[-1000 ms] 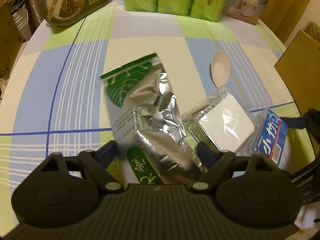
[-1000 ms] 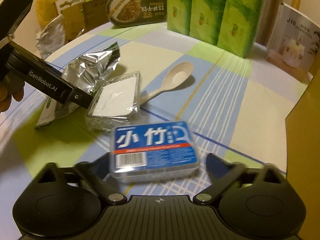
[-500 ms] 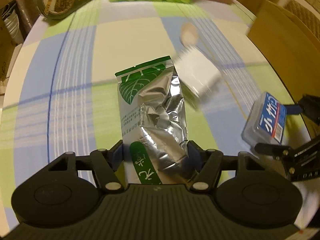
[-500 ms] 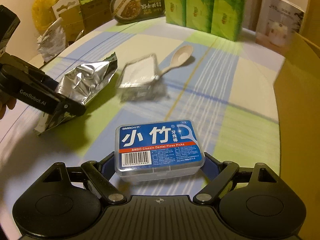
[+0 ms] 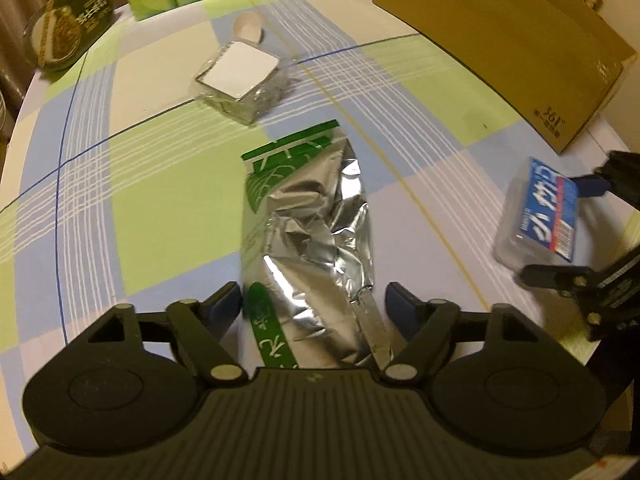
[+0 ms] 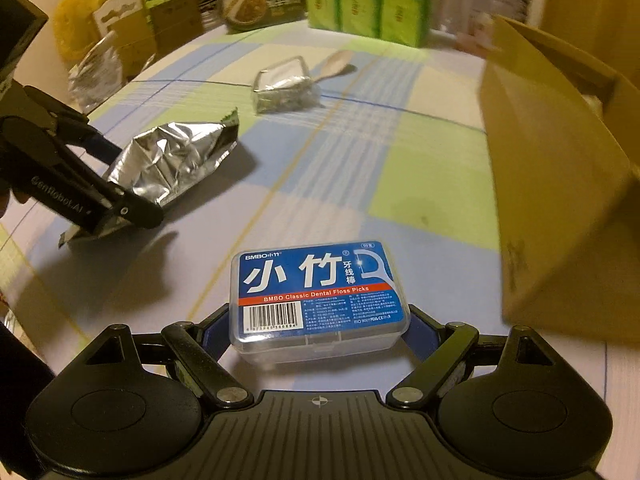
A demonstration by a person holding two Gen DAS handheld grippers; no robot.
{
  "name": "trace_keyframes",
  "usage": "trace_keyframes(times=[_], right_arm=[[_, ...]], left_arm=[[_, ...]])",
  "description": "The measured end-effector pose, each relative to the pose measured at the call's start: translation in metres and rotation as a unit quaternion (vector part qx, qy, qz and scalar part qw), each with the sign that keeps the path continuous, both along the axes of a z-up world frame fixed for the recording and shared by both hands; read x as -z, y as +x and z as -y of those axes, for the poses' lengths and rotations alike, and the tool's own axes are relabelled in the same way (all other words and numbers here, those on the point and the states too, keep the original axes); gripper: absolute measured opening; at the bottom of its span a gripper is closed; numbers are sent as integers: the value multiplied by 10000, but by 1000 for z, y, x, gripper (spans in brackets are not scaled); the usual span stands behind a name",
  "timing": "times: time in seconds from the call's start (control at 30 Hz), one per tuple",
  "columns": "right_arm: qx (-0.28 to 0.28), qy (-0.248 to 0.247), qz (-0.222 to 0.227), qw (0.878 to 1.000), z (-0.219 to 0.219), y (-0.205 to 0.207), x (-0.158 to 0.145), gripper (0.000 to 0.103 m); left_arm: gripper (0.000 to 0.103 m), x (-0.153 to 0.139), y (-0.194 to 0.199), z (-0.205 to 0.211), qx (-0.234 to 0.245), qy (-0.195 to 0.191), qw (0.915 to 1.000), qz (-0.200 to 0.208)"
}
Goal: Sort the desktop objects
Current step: 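Grasp the foil bag with the left tool while the right tool grasps the floss-pick box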
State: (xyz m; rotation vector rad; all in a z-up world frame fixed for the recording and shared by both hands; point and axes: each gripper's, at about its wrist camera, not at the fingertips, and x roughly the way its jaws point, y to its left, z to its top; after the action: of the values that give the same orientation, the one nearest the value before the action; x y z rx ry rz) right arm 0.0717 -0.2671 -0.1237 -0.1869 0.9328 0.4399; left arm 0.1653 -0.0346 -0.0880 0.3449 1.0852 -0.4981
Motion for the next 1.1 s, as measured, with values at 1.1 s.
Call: trace_keyframes(times=[1.1], right_arm=[[-8, 18, 97, 10000, -3, -6, 10, 95]], left_arm=[[73, 10, 14, 10, 307, 94, 9991, -292]])
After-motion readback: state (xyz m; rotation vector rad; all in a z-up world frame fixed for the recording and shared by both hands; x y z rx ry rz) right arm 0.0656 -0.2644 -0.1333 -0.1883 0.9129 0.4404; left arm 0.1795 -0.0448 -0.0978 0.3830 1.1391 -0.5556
